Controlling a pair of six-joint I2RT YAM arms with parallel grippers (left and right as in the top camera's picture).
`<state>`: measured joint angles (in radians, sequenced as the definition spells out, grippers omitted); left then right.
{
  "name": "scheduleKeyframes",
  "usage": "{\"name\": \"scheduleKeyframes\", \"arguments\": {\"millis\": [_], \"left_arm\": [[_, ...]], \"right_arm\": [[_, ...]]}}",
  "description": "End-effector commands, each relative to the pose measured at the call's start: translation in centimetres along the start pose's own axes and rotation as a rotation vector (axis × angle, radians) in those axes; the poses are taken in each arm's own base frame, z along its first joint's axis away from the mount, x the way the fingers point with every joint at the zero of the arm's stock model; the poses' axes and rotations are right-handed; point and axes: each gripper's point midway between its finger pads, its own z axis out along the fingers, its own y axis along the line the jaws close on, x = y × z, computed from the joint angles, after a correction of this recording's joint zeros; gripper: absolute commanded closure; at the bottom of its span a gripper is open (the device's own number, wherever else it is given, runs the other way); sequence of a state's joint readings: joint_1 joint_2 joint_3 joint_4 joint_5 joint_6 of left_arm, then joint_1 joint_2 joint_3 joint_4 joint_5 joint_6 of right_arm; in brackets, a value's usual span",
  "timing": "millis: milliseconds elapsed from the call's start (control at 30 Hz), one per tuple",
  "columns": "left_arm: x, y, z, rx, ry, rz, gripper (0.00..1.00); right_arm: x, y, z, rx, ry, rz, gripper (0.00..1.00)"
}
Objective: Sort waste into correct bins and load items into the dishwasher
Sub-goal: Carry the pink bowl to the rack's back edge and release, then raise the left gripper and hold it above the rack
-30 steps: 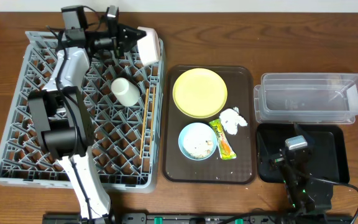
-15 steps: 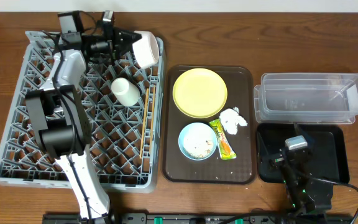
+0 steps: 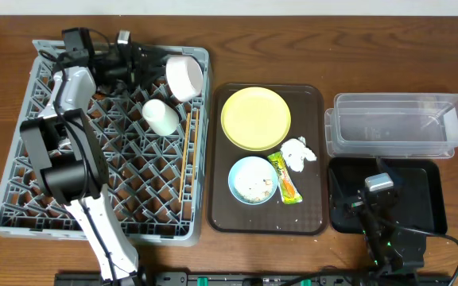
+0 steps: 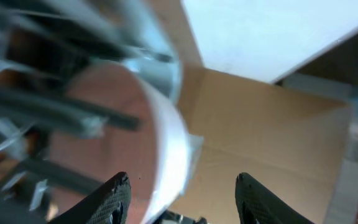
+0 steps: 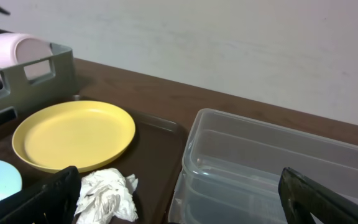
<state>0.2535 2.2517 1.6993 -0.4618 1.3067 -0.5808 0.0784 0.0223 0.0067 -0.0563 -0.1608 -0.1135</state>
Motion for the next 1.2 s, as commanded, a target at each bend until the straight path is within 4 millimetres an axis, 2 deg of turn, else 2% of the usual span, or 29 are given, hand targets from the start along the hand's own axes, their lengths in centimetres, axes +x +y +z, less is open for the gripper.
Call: {"name": "scheduleKeyframes", "arguments": {"millis": [0, 67, 167, 267, 367, 433, 533, 633, 733, 833, 1033, 1167], "left_arm": [[-1.1, 2.1, -1.2, -0.114, -0.078, 0.049, 0.44], [-1.1, 2.2, -1.9, -0.163, -0.106, 0.055, 0.44], [-1.0, 1.3, -3.2, -0.218, -0.15, 0.081, 0.44], [-0.4, -1.3, -4.3, -0.232, -0.19, 0.139, 0.44], [0.9, -5.1, -5.2, -0.225, -0.221, 0.216, 0.44], [2.3, -7.1, -5.8, -0.267, -0.253, 0.265, 0.44], [4.9, -8.6, -6.1, -0.384, -0.278, 0.342, 0.45], [8.7, -8.5, -5.6, -0.544, -0.244, 0.403, 0.45], [12.4, -7.0, -4.9, -0.712, -0.172, 0.411, 0.44], [14.8, -5.4, -4.3, -0.839, -0.109, 0.403, 0.17], [16.7, -5.3, -2.3, -0.873, -0.05, 0.454, 0.13], [16.9, -5.3, -2.0, -0.872, -0.042, 0.461, 0.1]], "right_arm": [[0.1, 0.1, 0.0, -0.003, 0.003, -0.003, 0.01], [0.1, 0.1, 0.0, -0.003, 0.003, -0.004, 0.01], [0.1, 0.1, 0.0, -0.002, 0.003, -0.004, 0.01], [0.1, 0.1, 0.0, -0.002, 0.003, -0.004, 0.01], [0.1, 0.1, 0.0, -0.002, 0.003, -0.004, 0.01], [0.1, 0.1, 0.0, -0.002, 0.003, -0.003, 0.01], [0.1, 0.1, 0.0, -0.002, 0.003, -0.004, 0.01], [0.1, 0.1, 0.0, -0.003, 0.003, -0.004, 0.01], [0.1, 0.1, 0.0, -0.002, 0.003, -0.003, 0.01], [0.1, 0.1, 0.0, -0.002, 0.003, -0.004, 0.01], [0.1, 0.1, 0.0, -0.002, 0.003, -0.003, 0.01], [-0.2, 0.0, 0.0, -0.001, -0.011, -0.006, 0.01]]}}
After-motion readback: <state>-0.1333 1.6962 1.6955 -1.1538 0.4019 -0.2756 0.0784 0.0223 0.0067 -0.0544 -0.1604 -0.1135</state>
